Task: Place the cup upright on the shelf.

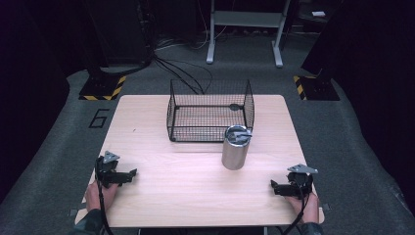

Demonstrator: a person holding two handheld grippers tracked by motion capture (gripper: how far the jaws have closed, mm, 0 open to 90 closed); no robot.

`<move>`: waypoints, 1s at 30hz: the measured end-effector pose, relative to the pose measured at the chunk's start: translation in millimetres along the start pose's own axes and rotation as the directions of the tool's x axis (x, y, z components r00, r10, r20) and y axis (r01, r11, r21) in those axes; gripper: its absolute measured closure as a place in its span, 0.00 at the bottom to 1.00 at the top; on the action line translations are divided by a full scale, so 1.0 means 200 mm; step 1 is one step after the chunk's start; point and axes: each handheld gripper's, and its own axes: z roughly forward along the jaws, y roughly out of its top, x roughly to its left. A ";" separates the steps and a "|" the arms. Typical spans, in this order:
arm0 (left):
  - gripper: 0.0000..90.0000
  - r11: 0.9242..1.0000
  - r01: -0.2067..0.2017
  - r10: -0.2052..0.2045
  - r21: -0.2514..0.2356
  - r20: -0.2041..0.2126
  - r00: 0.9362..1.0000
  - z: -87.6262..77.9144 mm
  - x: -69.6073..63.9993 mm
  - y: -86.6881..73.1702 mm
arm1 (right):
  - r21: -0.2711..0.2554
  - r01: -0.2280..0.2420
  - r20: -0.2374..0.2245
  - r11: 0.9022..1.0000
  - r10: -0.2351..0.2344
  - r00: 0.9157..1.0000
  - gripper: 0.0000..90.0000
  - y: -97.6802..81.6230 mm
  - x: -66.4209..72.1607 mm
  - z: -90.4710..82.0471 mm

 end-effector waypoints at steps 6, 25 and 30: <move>0.00 1.000 0.001 -0.001 0.001 0.000 1.000 0.00 0.00 0.00 | 0.017 -0.019 0.022 1.000 0.018 1.000 0.00 0.01 0.00 0.00; 0.00 1.000 0.013 -0.013 -0.009 -0.004 1.000 0.00 -0.01 0.00 | -0.112 -0.013 -0.082 0.994 0.004 0.997 0.00 0.27 0.27 -0.20; 0.00 1.000 0.009 -0.009 -0.002 0.001 1.000 0.00 0.00 0.00 | -0.144 0.027 -0.106 0.989 -0.043 0.993 0.00 0.35 0.38 -0.22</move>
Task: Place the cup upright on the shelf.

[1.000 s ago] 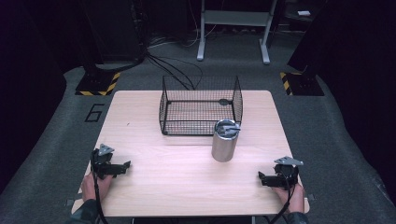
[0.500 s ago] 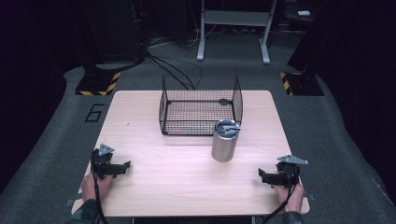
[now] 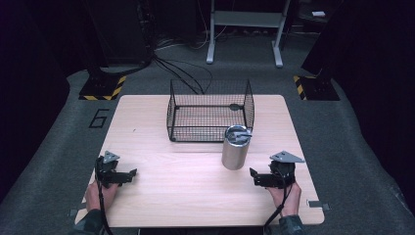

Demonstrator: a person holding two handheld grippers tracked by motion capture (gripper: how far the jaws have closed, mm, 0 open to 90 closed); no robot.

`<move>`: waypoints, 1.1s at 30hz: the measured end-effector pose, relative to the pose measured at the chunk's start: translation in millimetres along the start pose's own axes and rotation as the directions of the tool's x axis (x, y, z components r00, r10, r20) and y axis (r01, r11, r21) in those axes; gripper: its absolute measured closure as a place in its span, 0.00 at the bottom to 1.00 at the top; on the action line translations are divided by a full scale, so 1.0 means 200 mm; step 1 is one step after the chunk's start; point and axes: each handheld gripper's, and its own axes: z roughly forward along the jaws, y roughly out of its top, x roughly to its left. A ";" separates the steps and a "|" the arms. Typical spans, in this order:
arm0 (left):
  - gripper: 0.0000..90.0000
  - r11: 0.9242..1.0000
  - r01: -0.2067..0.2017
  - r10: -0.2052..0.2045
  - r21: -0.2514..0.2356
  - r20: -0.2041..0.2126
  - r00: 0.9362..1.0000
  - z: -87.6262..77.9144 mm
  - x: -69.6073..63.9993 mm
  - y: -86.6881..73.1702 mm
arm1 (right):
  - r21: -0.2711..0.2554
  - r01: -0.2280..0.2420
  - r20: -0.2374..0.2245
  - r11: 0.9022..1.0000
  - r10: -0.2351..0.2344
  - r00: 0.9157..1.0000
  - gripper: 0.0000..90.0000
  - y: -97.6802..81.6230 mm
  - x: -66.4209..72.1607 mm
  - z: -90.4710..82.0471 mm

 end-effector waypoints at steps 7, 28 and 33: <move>0.00 1.000 0.006 -0.006 -0.015 -0.007 1.000 0.01 0.00 0.00 | -0.037 0.029 -0.042 0.999 -0.030 0.999 0.00 0.08 0.12 0.08; 0.00 1.000 0.002 -0.002 0.000 0.001 1.000 0.00 0.00 0.00 | -0.164 0.006 -0.033 0.986 -0.011 0.999 0.00 0.27 0.20 0.26; 0.00 1.000 0.002 -0.002 -0.001 0.001 1.000 0.00 0.00 0.00 | -0.169 0.010 -0.018 0.986 -0.014 1.000 0.00 0.29 0.21 0.30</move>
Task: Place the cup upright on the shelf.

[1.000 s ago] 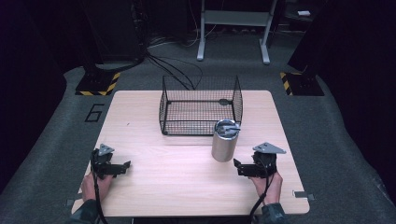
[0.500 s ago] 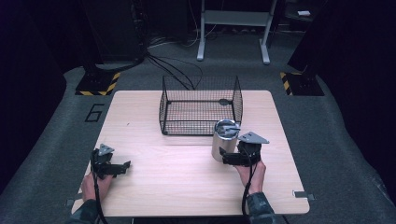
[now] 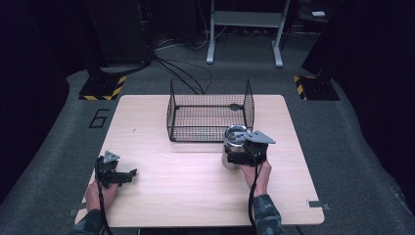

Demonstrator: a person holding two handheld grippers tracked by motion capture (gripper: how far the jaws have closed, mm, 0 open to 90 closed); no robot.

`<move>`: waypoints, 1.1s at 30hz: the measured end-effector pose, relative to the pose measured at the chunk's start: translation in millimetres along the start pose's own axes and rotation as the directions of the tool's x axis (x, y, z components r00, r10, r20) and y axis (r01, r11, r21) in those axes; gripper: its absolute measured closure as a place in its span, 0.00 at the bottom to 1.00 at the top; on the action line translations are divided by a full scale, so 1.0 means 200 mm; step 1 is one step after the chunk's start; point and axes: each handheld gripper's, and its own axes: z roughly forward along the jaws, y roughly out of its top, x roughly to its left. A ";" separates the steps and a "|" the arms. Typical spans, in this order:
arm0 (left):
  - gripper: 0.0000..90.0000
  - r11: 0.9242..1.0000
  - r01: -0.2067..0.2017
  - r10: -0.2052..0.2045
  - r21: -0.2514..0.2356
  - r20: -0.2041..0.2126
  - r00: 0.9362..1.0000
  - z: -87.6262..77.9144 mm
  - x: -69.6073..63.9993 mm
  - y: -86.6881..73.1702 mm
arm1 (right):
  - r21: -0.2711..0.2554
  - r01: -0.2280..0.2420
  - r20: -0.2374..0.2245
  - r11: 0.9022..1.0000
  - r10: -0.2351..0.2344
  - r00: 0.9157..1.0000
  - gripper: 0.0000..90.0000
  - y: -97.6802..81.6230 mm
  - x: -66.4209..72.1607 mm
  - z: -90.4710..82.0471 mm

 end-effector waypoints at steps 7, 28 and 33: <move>0.00 1.000 -0.001 0.001 -0.007 -0.004 1.000 0.00 0.00 0.00 | -0.010 -0.002 0.013 1.000 0.002 1.000 0.00 0.01 0.01 0.04; 0.00 1.000 0.003 -0.003 -0.015 -0.007 1.000 0.01 0.00 0.00 | -0.016 0.026 0.035 1.000 -0.025 0.999 0.04 0.02 0.01 0.08; 0.00 1.000 0.004 -0.004 -0.014 -0.007 1.000 0.01 0.00 0.00 | -0.004 0.035 0.020 0.999 -0.035 0.999 0.04 0.03 -0.01 0.08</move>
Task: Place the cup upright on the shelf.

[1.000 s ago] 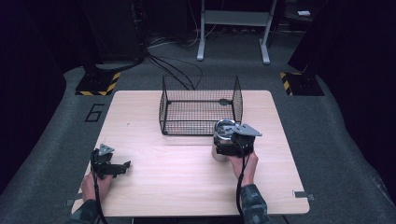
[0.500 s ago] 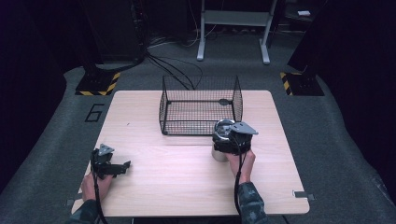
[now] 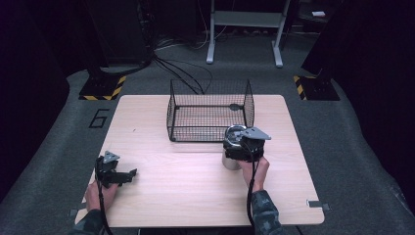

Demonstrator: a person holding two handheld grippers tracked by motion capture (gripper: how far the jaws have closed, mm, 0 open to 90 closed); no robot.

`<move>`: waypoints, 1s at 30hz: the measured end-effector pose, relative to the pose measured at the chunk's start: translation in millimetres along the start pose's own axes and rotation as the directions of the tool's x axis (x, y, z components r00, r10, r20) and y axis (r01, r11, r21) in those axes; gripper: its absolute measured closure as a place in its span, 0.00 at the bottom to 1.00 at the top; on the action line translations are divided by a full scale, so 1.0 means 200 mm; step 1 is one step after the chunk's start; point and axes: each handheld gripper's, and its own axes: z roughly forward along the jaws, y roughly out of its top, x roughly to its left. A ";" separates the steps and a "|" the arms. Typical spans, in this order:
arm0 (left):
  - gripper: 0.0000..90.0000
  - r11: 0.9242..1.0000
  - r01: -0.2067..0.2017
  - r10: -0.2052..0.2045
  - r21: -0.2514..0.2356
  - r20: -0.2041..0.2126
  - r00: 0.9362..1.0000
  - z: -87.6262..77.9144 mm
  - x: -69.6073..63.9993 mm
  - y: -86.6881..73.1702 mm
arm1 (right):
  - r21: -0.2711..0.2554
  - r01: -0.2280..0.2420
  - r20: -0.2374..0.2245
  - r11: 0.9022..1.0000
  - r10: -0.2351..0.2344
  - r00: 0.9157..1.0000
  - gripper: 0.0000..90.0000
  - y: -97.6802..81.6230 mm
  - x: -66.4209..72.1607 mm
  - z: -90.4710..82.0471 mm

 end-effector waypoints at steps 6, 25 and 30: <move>0.00 1.000 0.000 0.000 -0.001 0.000 1.000 0.00 0.00 0.00 | -0.007 -0.008 -0.019 1.000 0.008 1.000 0.04 0.03 -0.02 -0.03; 0.00 1.000 0.000 0.000 -0.001 0.000 1.000 0.00 0.00 0.00 | -0.001 -0.001 -0.101 1.000 0.001 0.995 0.04 0.20 -0.05 -0.13; 0.00 1.000 0.000 0.000 -0.001 0.000 1.000 0.00 0.00 0.00 | -0.005 -0.006 -0.116 1.000 0.005 0.993 0.04 0.24 -0.06 -0.16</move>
